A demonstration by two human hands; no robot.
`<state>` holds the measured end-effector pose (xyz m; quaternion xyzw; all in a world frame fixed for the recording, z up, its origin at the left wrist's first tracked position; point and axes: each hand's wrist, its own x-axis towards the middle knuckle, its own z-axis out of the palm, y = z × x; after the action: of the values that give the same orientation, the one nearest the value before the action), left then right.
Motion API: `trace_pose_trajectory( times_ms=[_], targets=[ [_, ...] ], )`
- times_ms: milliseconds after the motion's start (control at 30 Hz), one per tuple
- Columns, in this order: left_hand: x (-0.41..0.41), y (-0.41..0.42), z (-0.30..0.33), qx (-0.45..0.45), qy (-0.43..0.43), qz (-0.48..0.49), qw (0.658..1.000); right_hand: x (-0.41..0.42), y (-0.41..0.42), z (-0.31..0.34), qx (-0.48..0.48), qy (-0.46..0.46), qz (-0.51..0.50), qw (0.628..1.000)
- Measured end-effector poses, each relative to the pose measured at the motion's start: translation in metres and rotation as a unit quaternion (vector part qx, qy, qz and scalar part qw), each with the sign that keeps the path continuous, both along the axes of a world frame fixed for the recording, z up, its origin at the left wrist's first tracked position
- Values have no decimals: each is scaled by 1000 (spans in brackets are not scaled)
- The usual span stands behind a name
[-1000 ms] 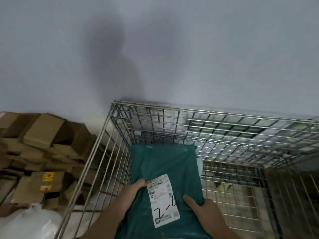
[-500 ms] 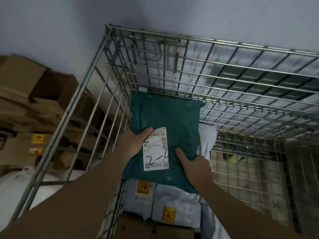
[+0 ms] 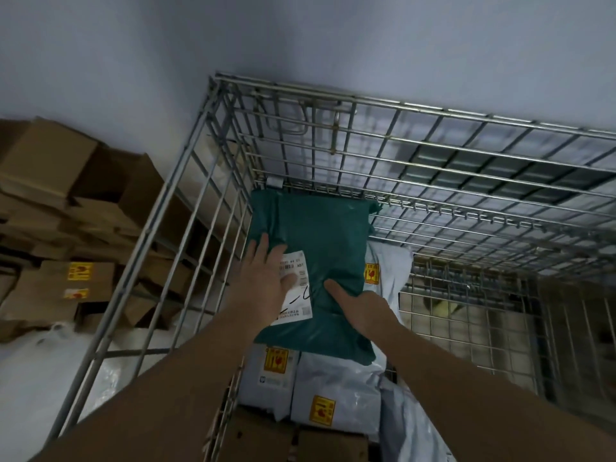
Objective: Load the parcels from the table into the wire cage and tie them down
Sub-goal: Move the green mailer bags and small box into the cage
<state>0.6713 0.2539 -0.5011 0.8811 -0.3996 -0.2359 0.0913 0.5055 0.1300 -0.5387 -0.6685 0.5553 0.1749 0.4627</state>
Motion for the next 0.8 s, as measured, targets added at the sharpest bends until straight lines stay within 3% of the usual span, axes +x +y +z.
trace_pose_trajectory(
  times_ms=[67, 167, 267, 400, 567, 800],
  targets=[
    [5, 2, 0, 6, 19, -13, 1000, 1, -9, 9, 7, 18, 60, 998],
    [11, 3, 5, 51, 33, -37, 997, 1, -23, 29, -55, 57, 153, 985],
    [12, 8, 19, 107, 21, -69, 992, -1, -33, 65, -129, 74, 237, 960],
    [12, 9, 66, 104, 66, -65, 990, -6, -45, 131, -183, 64, 342, 920],
    [-11, 16, 130, 185, 59, -87, 977, -32, -40, 194, -86, 25, 276, 957],
    [-32, 25, 190, 146, 75, -103, 981, -64, -26, 245, -121, 41, 337, 933]
  ],
)
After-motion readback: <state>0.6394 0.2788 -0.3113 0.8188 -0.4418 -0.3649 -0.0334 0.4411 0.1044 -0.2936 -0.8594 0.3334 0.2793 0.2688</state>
